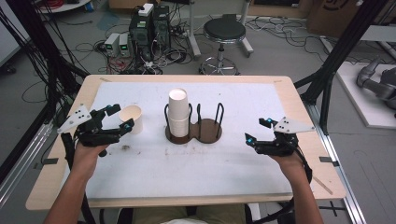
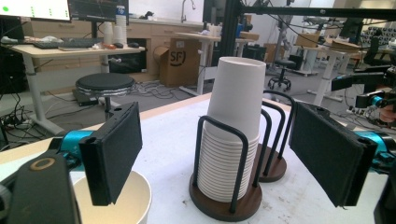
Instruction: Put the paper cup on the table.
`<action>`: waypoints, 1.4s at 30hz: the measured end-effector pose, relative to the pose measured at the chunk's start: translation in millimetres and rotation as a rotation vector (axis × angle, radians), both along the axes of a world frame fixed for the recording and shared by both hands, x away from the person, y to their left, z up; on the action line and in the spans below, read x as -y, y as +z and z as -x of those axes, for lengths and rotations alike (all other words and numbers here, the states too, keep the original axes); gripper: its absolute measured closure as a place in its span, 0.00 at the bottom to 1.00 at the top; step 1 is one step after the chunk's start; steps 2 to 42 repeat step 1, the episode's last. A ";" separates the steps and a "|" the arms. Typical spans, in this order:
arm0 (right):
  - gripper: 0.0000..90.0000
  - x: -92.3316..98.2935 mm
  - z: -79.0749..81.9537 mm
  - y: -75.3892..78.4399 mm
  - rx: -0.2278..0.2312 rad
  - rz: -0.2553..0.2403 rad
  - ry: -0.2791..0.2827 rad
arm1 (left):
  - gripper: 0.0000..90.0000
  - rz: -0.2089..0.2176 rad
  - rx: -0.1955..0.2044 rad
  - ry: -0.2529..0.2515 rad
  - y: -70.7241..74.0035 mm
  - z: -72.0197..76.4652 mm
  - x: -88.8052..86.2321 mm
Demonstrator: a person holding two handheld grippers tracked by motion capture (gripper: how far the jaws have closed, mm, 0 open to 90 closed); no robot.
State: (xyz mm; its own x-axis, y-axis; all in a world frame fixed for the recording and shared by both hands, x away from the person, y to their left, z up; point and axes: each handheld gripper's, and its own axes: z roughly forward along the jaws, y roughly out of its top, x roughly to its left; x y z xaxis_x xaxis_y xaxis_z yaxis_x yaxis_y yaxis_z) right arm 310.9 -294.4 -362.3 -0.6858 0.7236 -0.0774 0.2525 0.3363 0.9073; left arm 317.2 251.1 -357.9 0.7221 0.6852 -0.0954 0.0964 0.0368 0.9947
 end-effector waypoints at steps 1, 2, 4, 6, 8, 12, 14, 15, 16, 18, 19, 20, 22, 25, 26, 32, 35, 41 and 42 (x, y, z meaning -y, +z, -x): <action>0.24 0.3 -0.3 0.1 0.004 -0.007 -0.002 | 0.19 0.001 0.000 0.000 -0.1 -0.1 0.0; 0.24 0.3 -0.3 0.1 0.004 -0.007 -0.002 | 0.19 0.001 0.000 0.000 -0.1 -0.1 0.0; 0.24 0.3 -0.3 0.1 0.004 -0.007 -0.002 | 0.19 0.001 0.000 0.000 -0.1 -0.1 0.0; 0.24 0.3 -0.3 0.1 0.004 -0.007 -0.002 | 0.19 0.001 0.000 0.000 -0.1 -0.1 0.0; 0.24 0.3 -0.3 0.1 0.004 -0.007 -0.002 | 0.19 0.001 0.000 0.000 -0.1 -0.1 0.0; 0.24 0.3 -0.3 0.1 0.004 -0.007 -0.002 | 0.19 0.001 0.000 0.000 -0.1 -0.1 0.0; 0.24 0.3 -0.3 0.1 0.004 -0.007 -0.002 | 0.19 0.001 0.000 0.000 -0.1 -0.1 0.0; 0.24 0.3 -0.3 0.1 0.004 -0.007 -0.002 | 0.19 0.001 0.000 0.000 -0.1 -0.1 0.0; 0.24 0.3 -0.3 0.1 0.004 -0.007 -0.002 | 0.19 0.001 0.000 0.000 -0.1 -0.1 0.0; 0.24 0.3 -0.3 0.1 0.004 -0.007 -0.002 | 0.19 0.001 0.000 0.000 -0.1 -0.1 0.0; 0.24 0.3 -0.3 0.1 0.004 -0.007 -0.002 | 0.19 0.001 0.000 0.000 -0.1 -0.1 0.0; 0.24 0.3 -0.3 0.1 0.004 -0.007 -0.002 | 0.19 0.001 0.000 0.000 -0.1 -0.1 0.0; 0.24 0.3 -0.3 0.1 0.004 -0.007 -0.002 | 0.19 0.001 0.000 0.000 -0.1 -0.1 0.0; 0.24 0.3 -0.3 0.1 0.004 -0.007 -0.002 | 0.19 0.001 0.000 0.000 -0.1 -0.1 0.0; 0.24 0.3 -0.3 0.1 0.004 -0.007 -0.002 | 0.19 0.001 0.000 0.000 -0.1 -0.1 0.0; 0.24 0.3 -0.3 0.1 0.004 -0.007 -0.002 | 0.19 0.001 0.000 0.000 -0.1 -0.1 0.0; 0.24 0.3 -0.3 0.1 0.004 -0.007 -0.002 | 0.19 0.001 0.000 0.000 -0.1 -0.1 0.0; 0.24 0.3 -0.3 0.1 0.004 -0.007 -0.002 | 0.19 0.001 0.000 0.000 -0.1 -0.1 0.0; 0.24 0.3 -0.3 0.1 0.004 -0.007 -0.002 | 0.19 0.001 0.000 0.000 -0.1 -0.1 0.0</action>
